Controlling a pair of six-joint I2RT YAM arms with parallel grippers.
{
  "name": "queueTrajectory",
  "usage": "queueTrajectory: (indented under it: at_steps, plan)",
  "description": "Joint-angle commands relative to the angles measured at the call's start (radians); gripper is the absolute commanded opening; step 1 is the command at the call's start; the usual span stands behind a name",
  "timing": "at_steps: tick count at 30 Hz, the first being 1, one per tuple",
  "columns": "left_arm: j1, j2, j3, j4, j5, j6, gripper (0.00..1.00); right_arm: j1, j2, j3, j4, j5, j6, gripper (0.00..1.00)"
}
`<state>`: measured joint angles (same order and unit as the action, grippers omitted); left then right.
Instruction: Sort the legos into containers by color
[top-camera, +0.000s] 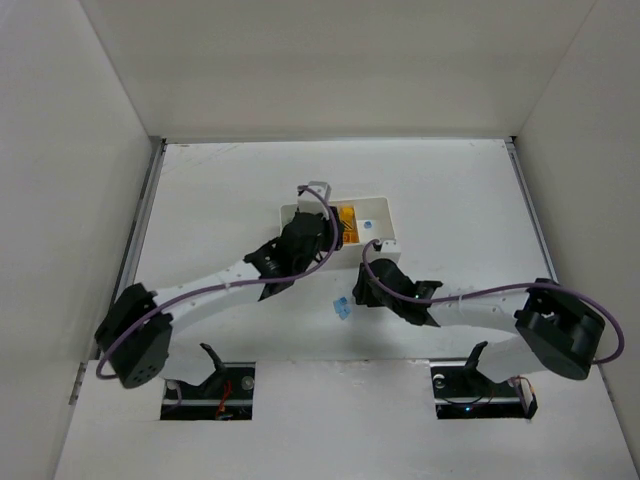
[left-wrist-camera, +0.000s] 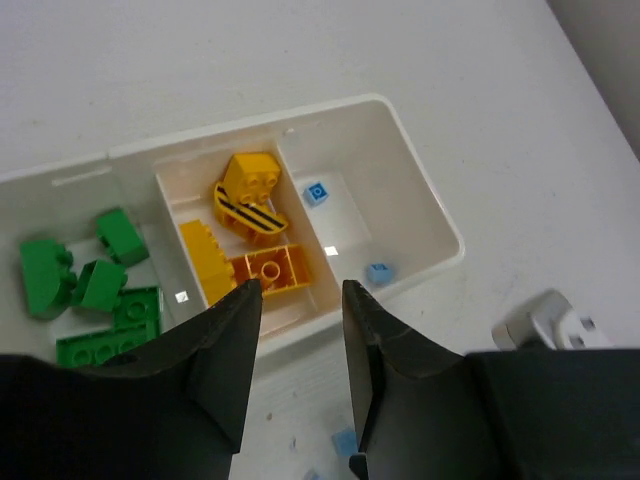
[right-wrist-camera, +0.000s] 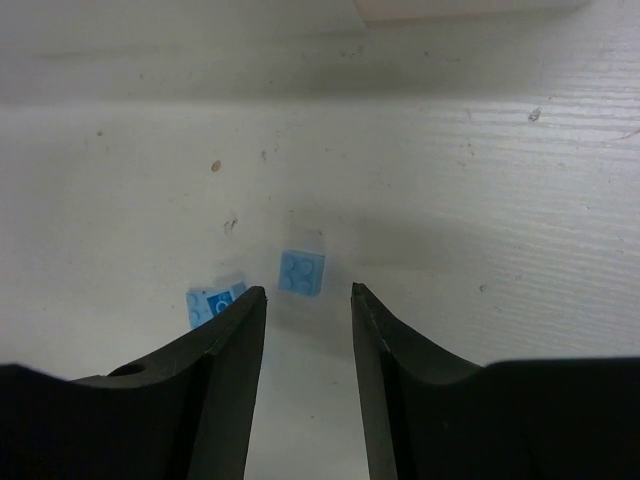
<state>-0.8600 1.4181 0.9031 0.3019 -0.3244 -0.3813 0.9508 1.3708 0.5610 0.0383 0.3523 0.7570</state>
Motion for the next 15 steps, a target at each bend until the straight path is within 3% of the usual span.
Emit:
queueTrajectory:
  at_steps: [1, 8, 15]
  plan:
    - [-0.046, -0.146, -0.16, -0.001, -0.097, -0.042, 0.34, 0.009, 0.042, 0.059, 0.041, 0.024, 0.011, 0.44]
    - [-0.138, -0.355, -0.358, -0.118, -0.151, -0.131, 0.32, 0.009, 0.122, 0.117, -0.009, 0.033, 0.022, 0.41]
    - [-0.21, -0.351, -0.418, -0.098, -0.148, -0.148, 0.38, 0.012, 0.171, 0.168, -0.09, 0.068, 0.03, 0.3]
